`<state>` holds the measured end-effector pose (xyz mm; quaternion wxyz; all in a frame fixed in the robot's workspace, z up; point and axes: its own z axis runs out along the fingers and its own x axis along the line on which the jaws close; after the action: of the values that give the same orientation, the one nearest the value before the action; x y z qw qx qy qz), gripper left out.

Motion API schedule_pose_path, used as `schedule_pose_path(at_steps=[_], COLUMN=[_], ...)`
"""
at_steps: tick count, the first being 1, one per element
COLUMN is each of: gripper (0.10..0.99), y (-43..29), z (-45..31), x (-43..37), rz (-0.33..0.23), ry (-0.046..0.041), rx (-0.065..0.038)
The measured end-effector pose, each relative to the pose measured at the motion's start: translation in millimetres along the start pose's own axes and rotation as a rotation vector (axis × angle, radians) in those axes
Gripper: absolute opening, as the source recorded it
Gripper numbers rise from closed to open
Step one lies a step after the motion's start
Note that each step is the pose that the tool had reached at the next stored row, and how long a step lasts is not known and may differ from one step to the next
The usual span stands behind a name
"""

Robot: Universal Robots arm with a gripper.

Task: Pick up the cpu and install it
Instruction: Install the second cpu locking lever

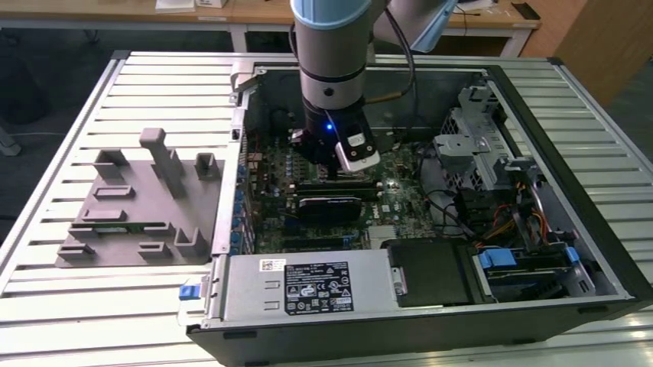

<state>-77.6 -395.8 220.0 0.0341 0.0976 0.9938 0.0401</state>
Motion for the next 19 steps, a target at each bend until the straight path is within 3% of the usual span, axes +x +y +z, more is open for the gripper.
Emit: schedule_pose_path(at_steps=[4, 7, 12, 19], gripper=[0.106, 0.106, 0.106, 0.106], y=[-3.7, -5.9, -11.3, -22.0], z=[1.9, 3.5, 5.2, 5.5], x=[2.6, 5.4, 8.4, 11.1], rz=[-0.003, -0.006, -0.008, -0.010], ry=[0.0048, 0.0096, 0.0148, 0.0193], rx=[-0.022, -0.045, -0.071, -0.093])
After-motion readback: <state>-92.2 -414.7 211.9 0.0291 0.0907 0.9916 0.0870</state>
